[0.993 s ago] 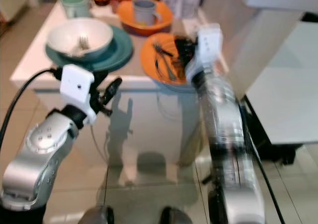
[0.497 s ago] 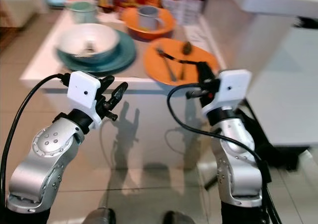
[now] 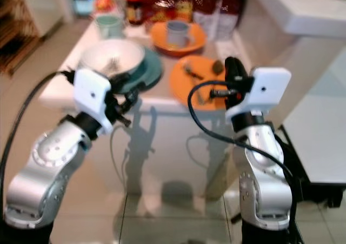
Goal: Setting the table
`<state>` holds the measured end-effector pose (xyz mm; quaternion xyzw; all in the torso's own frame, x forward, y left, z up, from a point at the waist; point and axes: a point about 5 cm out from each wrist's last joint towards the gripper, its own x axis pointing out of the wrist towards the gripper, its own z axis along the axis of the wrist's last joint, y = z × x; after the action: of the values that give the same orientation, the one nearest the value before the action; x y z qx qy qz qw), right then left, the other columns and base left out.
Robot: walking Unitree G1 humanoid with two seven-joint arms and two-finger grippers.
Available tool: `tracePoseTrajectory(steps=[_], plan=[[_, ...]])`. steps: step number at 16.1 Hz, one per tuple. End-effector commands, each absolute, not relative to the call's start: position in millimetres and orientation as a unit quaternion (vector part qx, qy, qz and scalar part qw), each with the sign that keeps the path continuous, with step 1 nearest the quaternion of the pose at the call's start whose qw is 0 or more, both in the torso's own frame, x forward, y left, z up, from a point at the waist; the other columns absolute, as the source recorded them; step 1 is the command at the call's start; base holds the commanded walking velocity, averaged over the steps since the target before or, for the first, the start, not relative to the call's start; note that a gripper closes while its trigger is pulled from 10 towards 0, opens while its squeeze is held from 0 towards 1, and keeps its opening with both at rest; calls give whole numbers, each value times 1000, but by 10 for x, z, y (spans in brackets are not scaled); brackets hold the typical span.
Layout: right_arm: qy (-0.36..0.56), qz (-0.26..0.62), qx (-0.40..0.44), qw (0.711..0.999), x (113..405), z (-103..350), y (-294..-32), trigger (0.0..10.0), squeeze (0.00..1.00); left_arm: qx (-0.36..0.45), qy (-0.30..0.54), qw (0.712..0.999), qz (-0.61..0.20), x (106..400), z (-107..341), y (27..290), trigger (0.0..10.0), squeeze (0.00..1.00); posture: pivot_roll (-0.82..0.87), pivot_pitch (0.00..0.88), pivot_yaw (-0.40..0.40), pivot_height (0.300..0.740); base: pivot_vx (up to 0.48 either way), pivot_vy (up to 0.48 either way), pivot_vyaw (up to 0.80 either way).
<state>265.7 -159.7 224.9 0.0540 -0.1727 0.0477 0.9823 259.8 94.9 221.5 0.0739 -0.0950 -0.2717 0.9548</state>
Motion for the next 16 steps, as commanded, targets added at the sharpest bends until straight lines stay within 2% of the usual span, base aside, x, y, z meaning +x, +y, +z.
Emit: tracePoseTrajectory(steps=[1,4,7,8,9,14,16], plan=[[-172,32,58,983,2635,2269,-1664,10000,0,70,-109,947,-293,2562,2290,881,10000,0,56,69,-20,740,334,0,-788],[-167,37,73,983,2658,2299,-1645,10000,0,63,-121,949,-284,2576,2346,880,10000,0,53,70,-22,740,314,0,0],[-113,52,86,989,2759,2302,-1594,10000,0,68,-130,948,-282,2581,2393,877,10000,0,54,69,-28,740,0,0,0],[-100,50,96,989,2784,2289,-1606,10000,35,67,-131,947,-285,2576,2401,871,10000,0,57,70,-31,740,0,0,0],[-87,41,94,991,2813,2280,-1634,10000,1000,67,-132,945,-291,2563,2405,862,10000,0,57,71,-32,740,0,0,0],[-5,3,74,997,2976,2190,-1742,10000,1000,77,-123,939,-313,2551,2356,795,10000,0,44,61,-28,740,0,0,0],[30,-4,64,997,3187,2158,-1808,10000,1000,85,-118,938,-315,2566,2334,780,10000,0,43,52,-28,740,0,0,0]])
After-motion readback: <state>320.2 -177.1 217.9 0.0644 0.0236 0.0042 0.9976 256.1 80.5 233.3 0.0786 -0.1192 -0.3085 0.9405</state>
